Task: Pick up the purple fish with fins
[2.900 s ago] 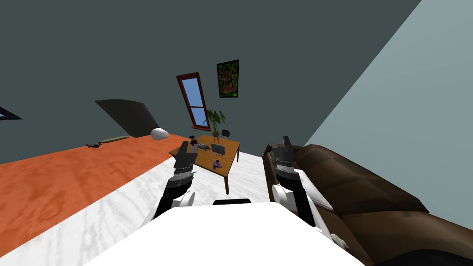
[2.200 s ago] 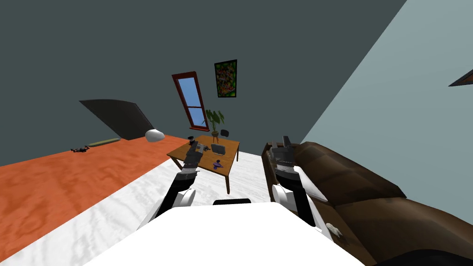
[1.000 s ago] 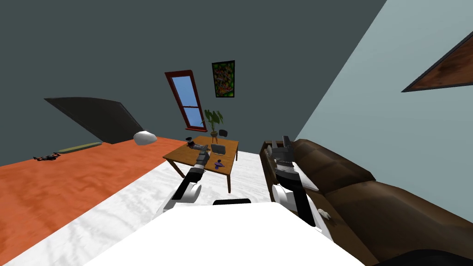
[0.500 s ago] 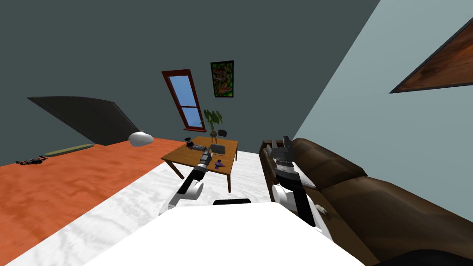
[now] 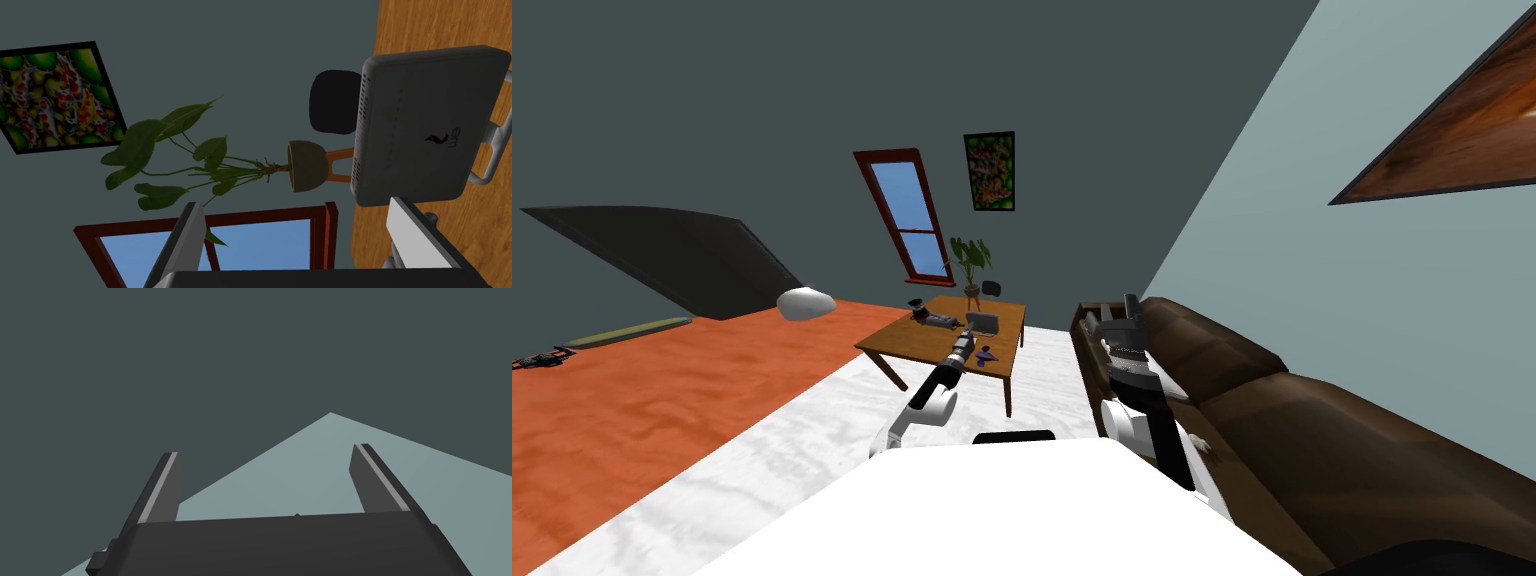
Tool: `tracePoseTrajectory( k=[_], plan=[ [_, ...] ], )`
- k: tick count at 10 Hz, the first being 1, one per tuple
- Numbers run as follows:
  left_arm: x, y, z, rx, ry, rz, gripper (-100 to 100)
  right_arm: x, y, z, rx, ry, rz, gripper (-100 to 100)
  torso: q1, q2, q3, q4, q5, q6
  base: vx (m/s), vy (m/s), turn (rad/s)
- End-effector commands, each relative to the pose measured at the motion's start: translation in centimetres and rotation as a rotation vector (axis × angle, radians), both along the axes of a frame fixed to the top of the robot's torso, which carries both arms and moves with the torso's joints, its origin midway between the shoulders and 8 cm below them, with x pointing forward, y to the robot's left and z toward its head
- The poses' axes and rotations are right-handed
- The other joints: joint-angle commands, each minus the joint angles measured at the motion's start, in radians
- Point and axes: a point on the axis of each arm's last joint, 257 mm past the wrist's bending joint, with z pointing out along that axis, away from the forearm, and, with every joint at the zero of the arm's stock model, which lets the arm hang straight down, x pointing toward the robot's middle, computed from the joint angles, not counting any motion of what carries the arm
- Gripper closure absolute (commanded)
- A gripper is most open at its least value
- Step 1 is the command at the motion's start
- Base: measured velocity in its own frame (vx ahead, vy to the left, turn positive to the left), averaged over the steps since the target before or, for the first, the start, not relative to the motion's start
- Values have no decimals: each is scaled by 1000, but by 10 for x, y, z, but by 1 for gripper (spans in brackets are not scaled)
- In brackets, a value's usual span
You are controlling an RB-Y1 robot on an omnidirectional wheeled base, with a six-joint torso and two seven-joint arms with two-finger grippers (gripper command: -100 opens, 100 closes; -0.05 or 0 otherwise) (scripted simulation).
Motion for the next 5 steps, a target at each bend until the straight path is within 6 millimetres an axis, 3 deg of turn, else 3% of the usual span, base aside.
tracePoseTrajectory(
  k=[1, 4, 5],
  plan=[
    [2, 1, -14, 5, 45, -2, -100, 0, 0, 0, 0, 0, 0, 0, 0, 0, 0, 0, 0, 0, -8, 17, -25],
    [6, -1, -46, 25, 147, -9, -100, 0, 0, 0, 0, 0, 0, 0, -1, 0, 0, 0, 0, 0, -4, 9, -38],
    [6, -1, -46, 25, 147, -9, -100, 0, 0, 0, 0, 0, 0, 0, -1, 0, 0, 0, 0, 0, -3, 4, -21]
  ],
)
